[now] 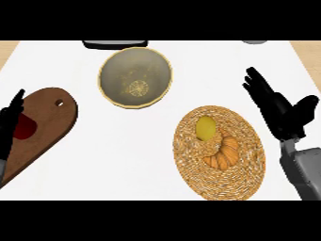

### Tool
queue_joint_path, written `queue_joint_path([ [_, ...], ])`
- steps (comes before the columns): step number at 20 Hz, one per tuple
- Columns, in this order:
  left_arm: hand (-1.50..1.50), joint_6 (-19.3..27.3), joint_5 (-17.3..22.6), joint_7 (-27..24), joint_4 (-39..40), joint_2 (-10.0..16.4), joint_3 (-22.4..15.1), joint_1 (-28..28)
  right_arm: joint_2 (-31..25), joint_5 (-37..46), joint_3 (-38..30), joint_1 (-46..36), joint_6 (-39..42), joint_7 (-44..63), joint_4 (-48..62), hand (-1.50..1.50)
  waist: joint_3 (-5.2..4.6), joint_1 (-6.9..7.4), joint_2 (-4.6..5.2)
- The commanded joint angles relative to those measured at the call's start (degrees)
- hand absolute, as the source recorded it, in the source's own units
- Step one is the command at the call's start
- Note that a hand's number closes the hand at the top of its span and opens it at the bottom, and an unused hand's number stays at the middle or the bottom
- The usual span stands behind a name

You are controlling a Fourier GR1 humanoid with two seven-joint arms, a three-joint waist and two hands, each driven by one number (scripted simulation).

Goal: Pick the croissant from the placemat and place it in the bowl

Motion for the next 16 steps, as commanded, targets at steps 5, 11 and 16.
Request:
queue_joint_path([
  [5,0.0,-1.06,7.53,-9.45,-9.28,-5.44,6.35,-7.55,13.62,5.26,6.55,-7.26,-8.9,-4.16,-5.99,-1.5,1.7,3.05,1.65],
  [11,0.0,-3.91,12.68,-11.76,-9.27,-6.27,9.8,-5.41,10.87,31.8,9.87,-0.98,-35.68,-6.25,-5.05,-1.5,1.36,0.35,0.96],
  [16,0.0,-6.85,15.12,-11.65,-10.07,-4.46,12.57,-5.04,14.65,50.34,23.14,5.76,-44.81,3.2,-9.29,-1.5,1.54,-0.1,1.26],
])
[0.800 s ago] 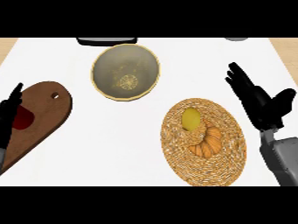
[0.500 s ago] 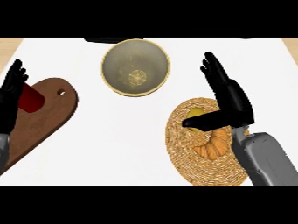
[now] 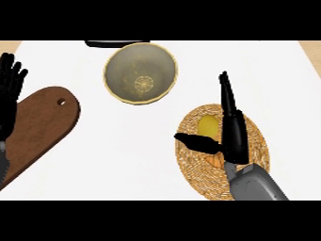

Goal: Pick the croissant from the placemat and place it in the bowl

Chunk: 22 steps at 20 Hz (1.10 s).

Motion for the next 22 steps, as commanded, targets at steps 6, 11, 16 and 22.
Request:
queue_joint_path([
  [6,0.0,-1.64,1.84,-2.59,0.34,-0.6,2.53,2.36,-4.29,28.57,5.92,3.88,4.62,29.67,-9.91,-1.5,-0.12,-2.34,-0.24],
  [11,0.0,-1.32,1.79,-1.76,-0.68,0.29,3.34,2.67,-6.59,32.64,7.68,5.55,21.65,45.5,-17.91,-1.5,-0.16,-2.65,-0.43],
  [16,0.0,-2.58,2.31,-1.98,-0.17,-0.02,3.28,1.48,-6.71,29.42,10.8,3.87,41.47,59.94,-26.27,-1.5,-0.02,-1.34,0.27],
  [22,0.0,-2.62,1.7,-2.72,-3.12,-1.51,2.34,4.11,-6.79,22.17,9.95,3.38,59.55,73.23,-37.56,-1.5,0.22,0.28,0.57],
])
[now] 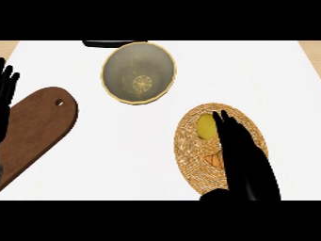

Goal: Pick the croissant from the placemat and place it in the bowl

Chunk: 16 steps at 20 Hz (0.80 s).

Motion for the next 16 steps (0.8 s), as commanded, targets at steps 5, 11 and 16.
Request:
queue_joint_path([
  [5,0.0,-2.6,0.82,-1.05,1.7,0.09,1.95,-0.34,-0.77,-5.96,-3.28,0.89,15.6,15.27,-10.32,-1.5,0.17,0.78,0.49],
  [11,0.0,-1.92,-0.83,0.07,-1.19,-1.42,0.94,0.48,0.21,-6.76,-6.9,0.74,15.33,11.22,-5.13,-1.5,0.24,1.48,0.6],
  [16,0.0,-2.11,-2.28,-1.63,2.64,-2.93,1.42,-1.96,3.63,-3.41,-4.74,4.15,13.55,9.77,-2.2,-1.5,0.24,1.08,0.69],
])
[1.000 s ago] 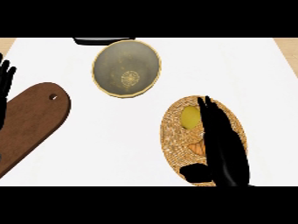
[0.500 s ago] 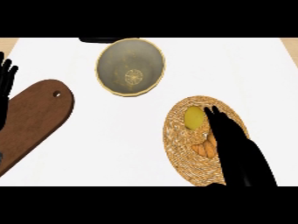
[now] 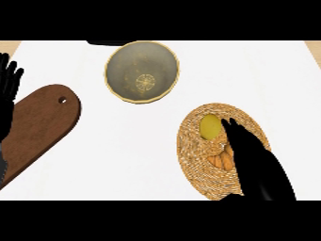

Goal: Pick the croissant from the placemat and place it in the bowl

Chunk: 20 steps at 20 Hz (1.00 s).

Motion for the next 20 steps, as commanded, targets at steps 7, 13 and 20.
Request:
queue_joint_path([
  [7,0.0,0.57,-3.39,1.39,1.19,-3.44,-0.62,-2.14,-1.42,2.63,-6.2,7.33,-0.27,-4.32,5.91,-1.5,0.05,-0.21,0.04],
  [13,0.0,-0.43,-5.74,2.38,2.39,-4.44,1.97,-4.44,-0.41,2.65,-10.18,7.91,1.14,-10.39,6.67,-1.5,0.05,-0.13,0.05],
  [20,0.0,-6.55,-5.25,1.07,1.79,-4.37,5.74,-0.98,5.13,8.58,-7.58,6.61,-1.69,-13.69,11.63,-1.5,0.04,0.11,0.02],
])
